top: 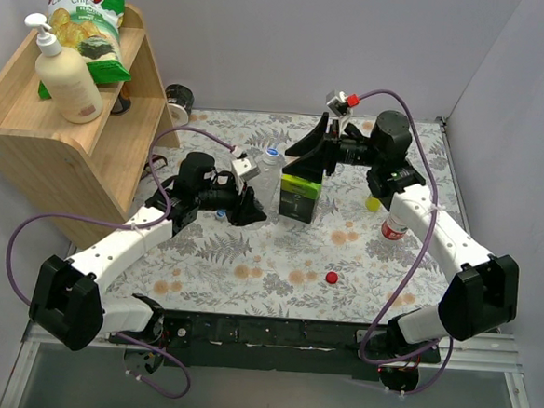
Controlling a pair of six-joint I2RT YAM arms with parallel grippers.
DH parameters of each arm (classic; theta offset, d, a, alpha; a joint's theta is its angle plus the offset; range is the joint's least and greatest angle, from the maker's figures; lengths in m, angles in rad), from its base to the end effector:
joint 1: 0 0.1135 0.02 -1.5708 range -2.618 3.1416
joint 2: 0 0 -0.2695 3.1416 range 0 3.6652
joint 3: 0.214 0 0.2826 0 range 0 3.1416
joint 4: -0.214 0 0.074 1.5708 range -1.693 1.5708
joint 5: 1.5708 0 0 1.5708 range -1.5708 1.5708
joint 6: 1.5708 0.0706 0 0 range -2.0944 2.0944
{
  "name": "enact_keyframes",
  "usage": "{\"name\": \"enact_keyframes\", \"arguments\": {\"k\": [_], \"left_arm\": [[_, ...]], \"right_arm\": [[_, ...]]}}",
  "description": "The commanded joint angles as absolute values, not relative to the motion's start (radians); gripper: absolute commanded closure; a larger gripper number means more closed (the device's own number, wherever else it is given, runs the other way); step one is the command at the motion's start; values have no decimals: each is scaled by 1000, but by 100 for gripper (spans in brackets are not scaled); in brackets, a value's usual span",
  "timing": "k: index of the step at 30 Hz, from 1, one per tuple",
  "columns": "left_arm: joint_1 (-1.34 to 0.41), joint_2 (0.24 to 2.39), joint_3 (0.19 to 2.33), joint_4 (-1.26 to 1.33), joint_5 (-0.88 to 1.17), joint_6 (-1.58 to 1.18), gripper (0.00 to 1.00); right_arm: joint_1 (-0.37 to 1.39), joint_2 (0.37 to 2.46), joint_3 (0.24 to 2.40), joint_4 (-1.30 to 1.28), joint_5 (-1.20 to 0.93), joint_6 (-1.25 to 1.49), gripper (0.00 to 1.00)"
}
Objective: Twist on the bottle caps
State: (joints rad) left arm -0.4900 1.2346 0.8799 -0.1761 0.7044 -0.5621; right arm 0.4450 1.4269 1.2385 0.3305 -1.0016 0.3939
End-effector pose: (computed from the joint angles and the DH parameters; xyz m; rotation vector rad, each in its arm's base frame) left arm 0.2618 -0.1915 0.2636 0.3859 2.2297 -1.3404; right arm 0.3127 0.2150 0.4033 -0.9217 1.3807 1.3611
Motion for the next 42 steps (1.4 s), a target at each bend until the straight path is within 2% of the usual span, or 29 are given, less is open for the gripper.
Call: {"name": "enact_keyframes", "arguments": {"k": [1, 8, 13, 19, 24, 28, 29, 30, 31, 32, 33, 34, 35, 42], "left_arm": [[-489, 1229, 897, -167, 802, -529, 100], [-489, 1249, 913, -172, 841, -497, 100], [-489, 1269, 919, -170, 859, -486, 100], [-489, 1276, 923, -163, 862, -477, 100], [-489, 1275, 916, -146, 847, -482, 100], [-497, 1275, 917, -115, 775, -514, 100], [-497, 1275, 917, -115, 769, -514, 96], [-497, 1272, 919, -117, 761, -512, 85], [-497, 1263, 922, -127, 755, -509, 58], [-499, 1258, 922, -136, 746, -506, 44], [-497, 1252, 925, -146, 727, -502, 36], [-497, 1235, 927, -178, 716, -489, 22], [-497, 1229, 931, -195, 703, -473, 2], [-491, 1174, 916, -348, 569, -463, 2]], "right_arm": [[457, 1445, 1229, 479, -1106, 426, 28], [485, 1474, 1250, 514, -1077, 456, 29], [495, 1500, 1267, 520, -1069, 474, 34], [512, 1517, 1278, 519, -1060, 474, 51], [532, 1520, 1290, 440, -996, 423, 71], [557, 1506, 1333, 246, -841, 332, 87], [561, 1503, 1351, 229, -827, 325, 90], [561, 1502, 1356, 229, -827, 327, 90], [560, 1496, 1361, 229, -840, 315, 91], [555, 1493, 1370, 209, -850, 286, 91], [548, 1488, 1388, 204, -865, 279, 92], [539, 1479, 1394, 206, -911, 281, 92], [514, 1473, 1405, 198, -932, 272, 93], [391, 1472, 1566, 98, -1064, 213, 95]]}}
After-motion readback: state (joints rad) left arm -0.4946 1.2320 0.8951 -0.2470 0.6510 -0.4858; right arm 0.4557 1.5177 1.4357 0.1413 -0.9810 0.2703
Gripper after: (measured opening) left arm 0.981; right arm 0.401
